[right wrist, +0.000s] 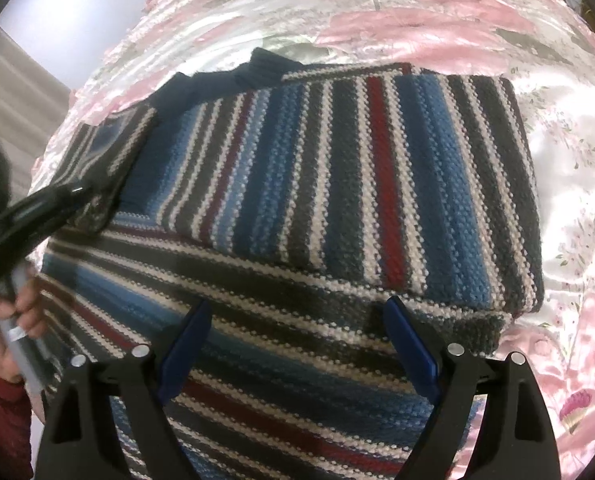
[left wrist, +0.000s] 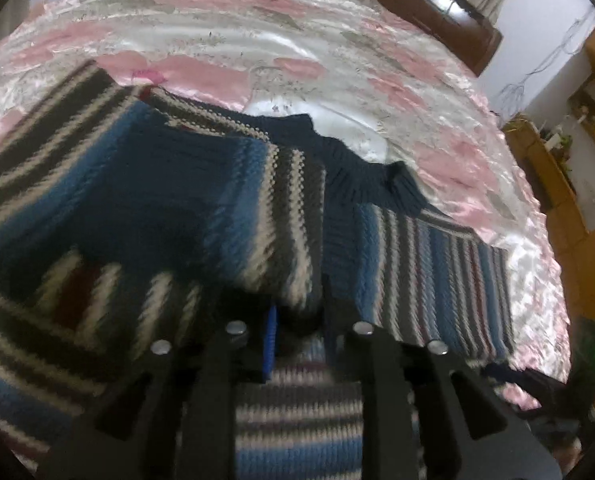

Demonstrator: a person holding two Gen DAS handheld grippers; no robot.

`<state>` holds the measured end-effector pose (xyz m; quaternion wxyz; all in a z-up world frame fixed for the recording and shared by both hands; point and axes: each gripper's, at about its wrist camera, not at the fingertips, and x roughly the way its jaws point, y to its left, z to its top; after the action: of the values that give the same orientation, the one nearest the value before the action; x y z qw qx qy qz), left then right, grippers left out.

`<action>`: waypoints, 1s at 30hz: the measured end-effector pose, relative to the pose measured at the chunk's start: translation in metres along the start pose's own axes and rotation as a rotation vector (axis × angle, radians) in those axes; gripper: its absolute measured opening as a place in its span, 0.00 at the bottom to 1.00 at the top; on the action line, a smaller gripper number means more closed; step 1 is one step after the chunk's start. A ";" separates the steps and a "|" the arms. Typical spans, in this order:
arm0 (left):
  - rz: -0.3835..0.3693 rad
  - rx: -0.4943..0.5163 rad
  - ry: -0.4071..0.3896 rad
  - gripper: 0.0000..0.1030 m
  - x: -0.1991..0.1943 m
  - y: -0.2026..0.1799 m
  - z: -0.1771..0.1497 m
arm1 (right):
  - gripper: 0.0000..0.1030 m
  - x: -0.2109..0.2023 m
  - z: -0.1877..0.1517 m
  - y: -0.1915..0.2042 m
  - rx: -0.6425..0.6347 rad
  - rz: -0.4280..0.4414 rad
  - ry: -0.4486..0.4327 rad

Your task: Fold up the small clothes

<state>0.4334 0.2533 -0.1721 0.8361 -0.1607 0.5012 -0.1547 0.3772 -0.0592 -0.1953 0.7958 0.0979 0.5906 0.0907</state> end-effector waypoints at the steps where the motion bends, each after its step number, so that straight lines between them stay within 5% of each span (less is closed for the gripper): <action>1: -0.007 0.009 0.004 0.33 -0.013 0.004 -0.004 | 0.86 -0.001 0.000 0.000 -0.002 -0.004 0.000; 4: 0.015 0.049 -0.017 0.39 -0.045 0.017 -0.008 | 0.86 -0.006 0.002 0.005 -0.009 -0.014 0.003; 10: 0.221 -0.033 -0.002 0.40 -0.065 0.084 0.020 | 0.86 -0.012 0.029 0.058 -0.085 0.003 0.001; 14: 0.252 -0.071 0.039 0.39 -0.051 0.108 0.040 | 0.85 0.002 0.064 0.122 -0.204 -0.027 0.008; 19: 0.247 -0.137 0.080 0.38 -0.032 0.123 0.051 | 0.83 0.015 0.094 0.185 -0.301 0.034 -0.013; 25: 0.242 -0.108 0.090 0.38 -0.030 0.122 0.047 | 0.81 0.053 0.102 0.240 -0.464 -0.058 -0.005; 28: 0.230 -0.105 0.089 0.38 -0.032 0.124 0.044 | 0.65 0.073 0.101 0.250 -0.502 -0.112 0.019; 30: 0.226 -0.099 0.088 0.38 -0.032 0.124 0.042 | 0.39 0.084 0.102 0.243 -0.486 -0.122 0.051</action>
<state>0.4686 0.3836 -0.1806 0.8166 -0.1372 0.5591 -0.0416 0.4915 0.1925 -0.1803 0.7848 -0.1343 0.5762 0.1843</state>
